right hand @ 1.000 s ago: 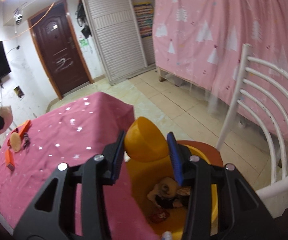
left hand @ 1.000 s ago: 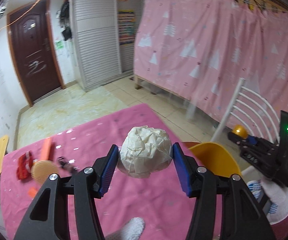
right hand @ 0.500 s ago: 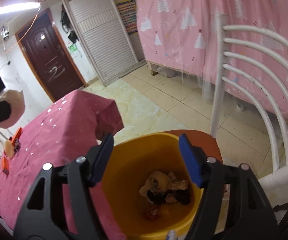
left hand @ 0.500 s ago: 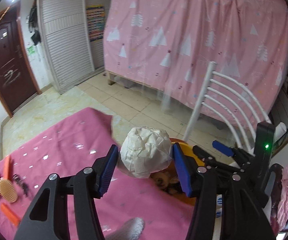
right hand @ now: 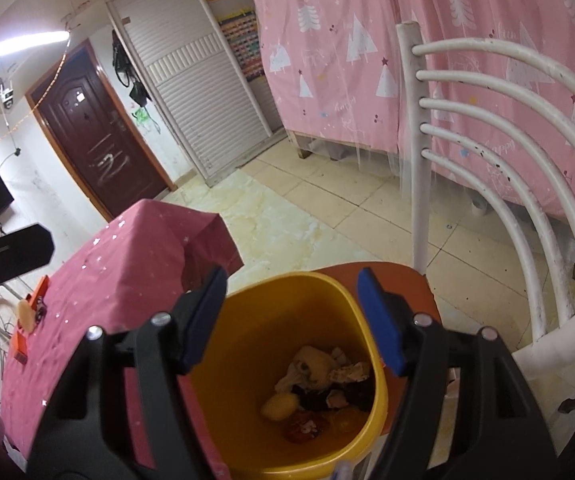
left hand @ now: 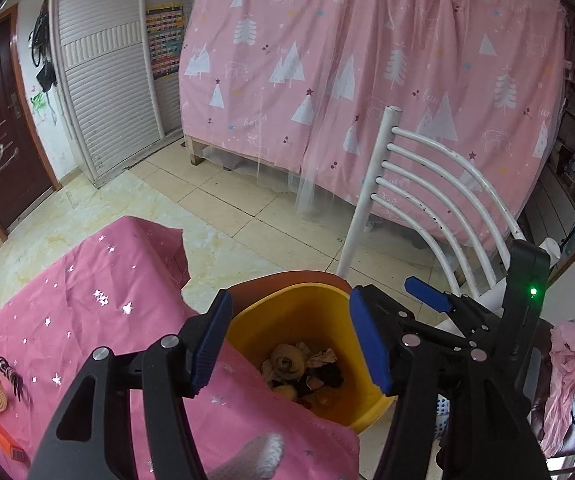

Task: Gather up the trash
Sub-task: 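Move both open tools back over the table toward the red sock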

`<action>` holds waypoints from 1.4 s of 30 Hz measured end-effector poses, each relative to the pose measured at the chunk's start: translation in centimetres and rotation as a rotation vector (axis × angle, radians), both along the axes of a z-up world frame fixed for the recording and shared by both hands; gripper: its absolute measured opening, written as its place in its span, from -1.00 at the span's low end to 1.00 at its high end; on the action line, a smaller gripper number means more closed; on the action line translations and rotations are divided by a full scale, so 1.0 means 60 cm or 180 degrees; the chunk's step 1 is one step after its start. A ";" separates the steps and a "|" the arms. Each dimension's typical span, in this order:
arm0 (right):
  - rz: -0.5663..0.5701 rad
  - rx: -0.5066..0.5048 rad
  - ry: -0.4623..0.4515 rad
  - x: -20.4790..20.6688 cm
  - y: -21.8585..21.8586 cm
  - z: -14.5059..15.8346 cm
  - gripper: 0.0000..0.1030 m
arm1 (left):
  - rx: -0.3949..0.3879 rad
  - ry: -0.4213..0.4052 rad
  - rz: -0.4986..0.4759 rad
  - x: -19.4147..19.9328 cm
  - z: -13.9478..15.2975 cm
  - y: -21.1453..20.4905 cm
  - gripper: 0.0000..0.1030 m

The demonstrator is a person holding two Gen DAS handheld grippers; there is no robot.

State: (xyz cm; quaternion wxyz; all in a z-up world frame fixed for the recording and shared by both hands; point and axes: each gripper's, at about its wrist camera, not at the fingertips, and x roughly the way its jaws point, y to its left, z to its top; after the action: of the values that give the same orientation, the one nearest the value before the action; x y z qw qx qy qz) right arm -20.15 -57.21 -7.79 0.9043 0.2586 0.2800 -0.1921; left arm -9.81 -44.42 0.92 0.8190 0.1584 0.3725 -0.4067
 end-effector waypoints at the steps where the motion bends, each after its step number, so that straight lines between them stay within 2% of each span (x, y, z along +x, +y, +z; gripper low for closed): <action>1: 0.0014 -0.0008 -0.0002 0.002 0.002 0.002 0.28 | -0.0012 0.0000 0.0023 0.002 0.002 0.007 0.04; 7: 0.0166 -0.0102 -0.0026 0.016 0.039 0.021 0.37 | -0.0102 -0.0043 0.0175 0.020 0.018 0.061 0.04; 19: 0.0595 -0.0355 -0.0008 0.086 0.146 0.080 0.38 | -0.0307 -0.0015 0.0599 0.091 0.042 0.198 0.04; 26: 0.0979 -0.0543 0.0051 0.162 0.241 0.106 0.40 | -0.0446 0.0017 0.0911 0.146 0.049 0.291 0.04; 30: 0.1245 -0.0618 0.0090 0.211 0.304 0.114 0.49 | -0.0500 0.0008 0.1129 0.183 0.051 0.360 0.04; 42: 0.1972 -0.0840 0.0190 0.326 0.484 0.128 0.49 | -0.0423 -0.0076 0.1759 0.290 0.040 0.548 0.10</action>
State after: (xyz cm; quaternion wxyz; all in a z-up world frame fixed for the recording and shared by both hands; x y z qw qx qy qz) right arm -0.59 -28.16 -0.13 0.9368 0.0362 0.3443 0.0498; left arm 7.58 -11.56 3.31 0.9117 0.0016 0.3644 -0.1897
